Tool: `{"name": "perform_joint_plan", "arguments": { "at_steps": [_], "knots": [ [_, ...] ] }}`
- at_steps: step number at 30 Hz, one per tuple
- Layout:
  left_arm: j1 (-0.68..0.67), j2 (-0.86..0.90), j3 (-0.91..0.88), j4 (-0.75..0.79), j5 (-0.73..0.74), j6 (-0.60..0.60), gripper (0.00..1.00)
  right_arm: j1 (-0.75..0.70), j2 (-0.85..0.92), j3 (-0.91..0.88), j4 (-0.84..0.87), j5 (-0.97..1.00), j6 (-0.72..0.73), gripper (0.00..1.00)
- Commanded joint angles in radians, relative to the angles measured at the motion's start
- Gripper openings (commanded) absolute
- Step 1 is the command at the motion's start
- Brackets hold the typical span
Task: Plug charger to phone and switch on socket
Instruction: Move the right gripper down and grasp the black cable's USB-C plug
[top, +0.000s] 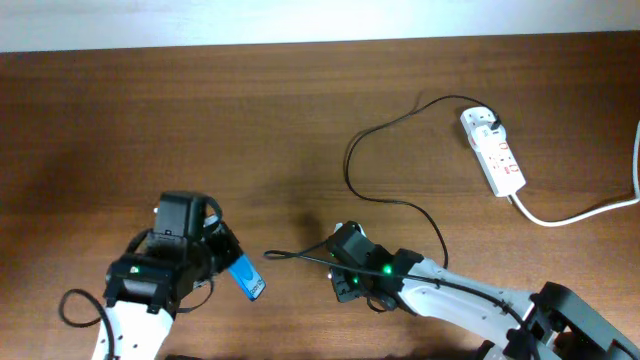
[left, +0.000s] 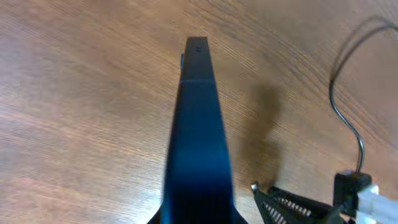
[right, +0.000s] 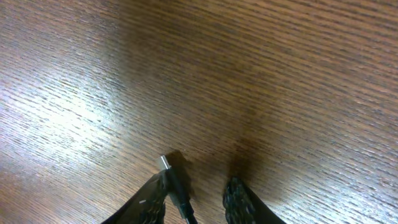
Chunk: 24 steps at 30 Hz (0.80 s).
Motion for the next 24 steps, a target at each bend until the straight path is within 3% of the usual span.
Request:
{"name": "perform_joint_plan", "arguments": {
  "at_steps": [1, 4, 9, 12, 14, 17, 22, 24],
  "knots": [
    [0.121, -0.006, 0.012, -0.02, 0.06, -0.006, 0.0, 0.006, 0.068, -0.06, -0.063, -0.047, -0.009, 0.45],
    [0.188, -0.006, 0.012, -0.023, 0.195, -0.006, 0.0, 0.006, 0.066, 0.032, -0.152, -0.035, -0.091, 0.49],
    [0.188, -0.006, 0.012, -0.023, 0.193, -0.005, 0.0, 0.006, 0.066, 0.197, -0.391, -0.035, -0.237, 0.53],
    [0.188, -0.006, 0.012, -0.023, 0.193, -0.005, 0.0, 0.013, 0.071, 0.18, -0.371, -0.028, -0.235, 0.53],
    [0.188, -0.006, 0.012, -0.024, 0.193, -0.005, 0.01, 0.034, 0.072, 0.143, -0.308, -0.008, -0.235, 0.63],
    [0.188, -0.006, 0.012, -0.03, 0.193, -0.005, 0.02, 0.068, 0.074, 0.132, -0.242, 0.068, -0.232, 0.64],
    [0.188, -0.006, 0.012, -0.035, 0.193, -0.018, 0.0, 0.072, 0.074, 0.113, -0.256, 0.084, -0.208, 0.34],
    [0.188, -0.006, 0.012, -0.004, 0.193, -0.051, 0.0, 0.072, 0.074, 0.083, -0.247, 0.074, -0.208, 0.29]
  ]
}}
